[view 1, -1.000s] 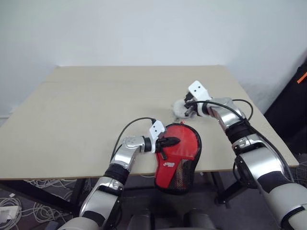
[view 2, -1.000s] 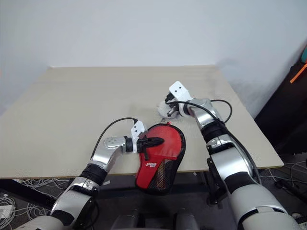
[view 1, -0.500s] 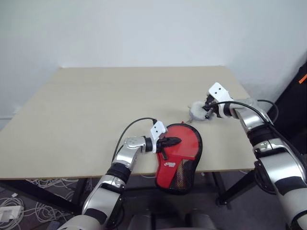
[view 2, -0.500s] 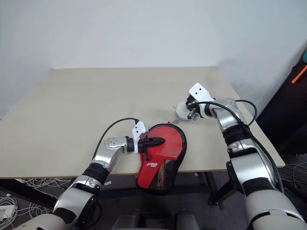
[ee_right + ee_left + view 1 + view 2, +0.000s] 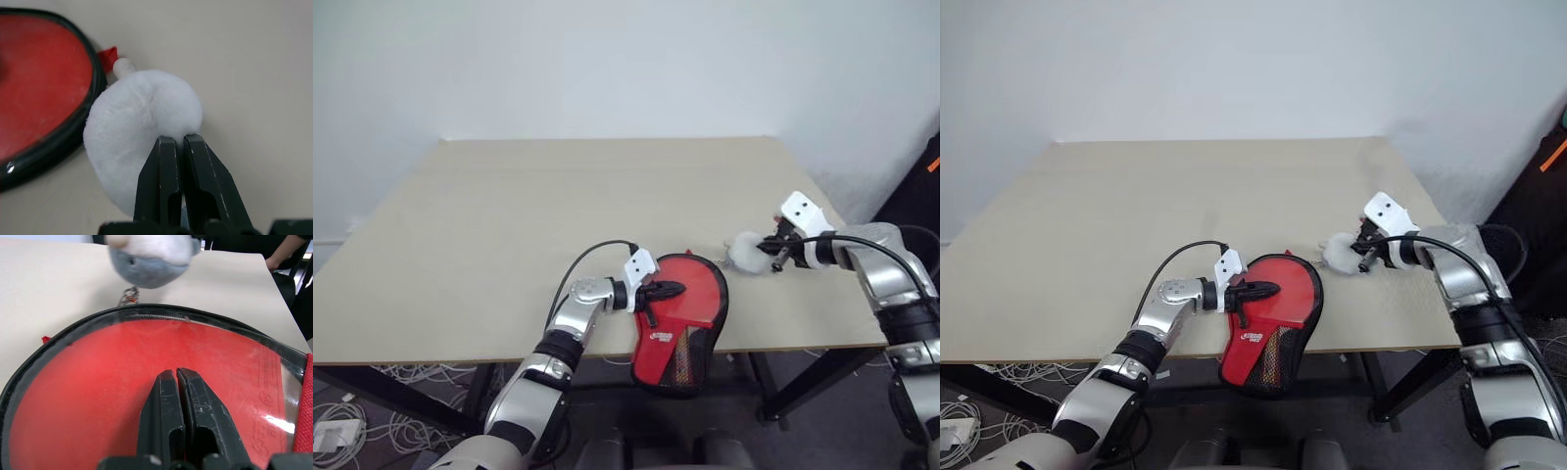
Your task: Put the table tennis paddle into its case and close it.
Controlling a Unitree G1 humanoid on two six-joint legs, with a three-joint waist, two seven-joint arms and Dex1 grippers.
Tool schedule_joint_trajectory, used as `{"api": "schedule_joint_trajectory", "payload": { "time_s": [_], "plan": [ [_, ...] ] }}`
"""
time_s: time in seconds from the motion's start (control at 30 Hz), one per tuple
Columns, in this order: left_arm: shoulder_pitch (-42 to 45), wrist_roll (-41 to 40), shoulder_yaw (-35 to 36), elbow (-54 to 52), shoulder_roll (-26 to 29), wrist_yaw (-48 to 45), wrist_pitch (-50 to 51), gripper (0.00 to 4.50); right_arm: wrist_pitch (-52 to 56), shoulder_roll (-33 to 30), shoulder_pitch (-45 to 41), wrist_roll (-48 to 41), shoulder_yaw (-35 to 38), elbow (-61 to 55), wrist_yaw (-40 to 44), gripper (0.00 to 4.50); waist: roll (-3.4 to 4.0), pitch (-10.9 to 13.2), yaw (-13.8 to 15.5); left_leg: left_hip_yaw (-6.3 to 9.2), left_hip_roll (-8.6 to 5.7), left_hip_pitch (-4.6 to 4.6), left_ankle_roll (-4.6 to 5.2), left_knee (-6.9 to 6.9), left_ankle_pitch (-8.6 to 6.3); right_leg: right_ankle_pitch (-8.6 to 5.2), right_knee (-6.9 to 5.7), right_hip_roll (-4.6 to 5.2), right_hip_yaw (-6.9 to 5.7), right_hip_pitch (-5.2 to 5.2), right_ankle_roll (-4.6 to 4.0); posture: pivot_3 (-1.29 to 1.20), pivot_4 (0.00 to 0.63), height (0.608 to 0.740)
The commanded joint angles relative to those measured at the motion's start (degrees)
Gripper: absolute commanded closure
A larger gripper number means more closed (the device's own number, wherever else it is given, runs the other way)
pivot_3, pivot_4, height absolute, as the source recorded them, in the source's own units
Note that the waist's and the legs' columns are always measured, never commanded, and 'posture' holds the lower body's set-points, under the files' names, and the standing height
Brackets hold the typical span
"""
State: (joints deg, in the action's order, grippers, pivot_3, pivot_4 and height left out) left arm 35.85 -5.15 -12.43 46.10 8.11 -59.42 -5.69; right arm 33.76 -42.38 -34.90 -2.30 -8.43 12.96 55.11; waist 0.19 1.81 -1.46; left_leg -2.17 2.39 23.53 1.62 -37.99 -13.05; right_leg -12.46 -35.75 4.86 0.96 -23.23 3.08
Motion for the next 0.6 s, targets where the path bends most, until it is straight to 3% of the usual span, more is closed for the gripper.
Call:
{"api": "schedule_joint_trajectory", "payload": {
  "time_s": [0.03, 0.6],
  "plan": [
    [-1.4, 2.6, -1.5, 3.8, 0.3, -0.4, 0.8, 4.50, 2.7, -3.3, 1.8, -1.9, 4.0, -5.6, 0.2, 4.48, 0.00, 0.0, 0.2, -0.01, 0.00, 0.00, 0.00, 0.00, 0.00, 0.00, 0.00, 0.00, 0.01, -0.01, -0.01, 0.00, 0.000, 0.740],
    [0.8, 3.1, -2.0, 7.0, 0.1, -2.1, -0.5, 4.50, 5.3, -12.3, 17.2, -13.8, 8.3, -26.6, 8.7, 4.48, -0.13, 0.0, 0.4, 0.00, 0.01, -0.01, 0.01, -0.06, -0.03, -0.10, 0.03, 0.00, 0.00, 0.01, -0.11, 0.00, 0.000, 0.740]
  ]
}}
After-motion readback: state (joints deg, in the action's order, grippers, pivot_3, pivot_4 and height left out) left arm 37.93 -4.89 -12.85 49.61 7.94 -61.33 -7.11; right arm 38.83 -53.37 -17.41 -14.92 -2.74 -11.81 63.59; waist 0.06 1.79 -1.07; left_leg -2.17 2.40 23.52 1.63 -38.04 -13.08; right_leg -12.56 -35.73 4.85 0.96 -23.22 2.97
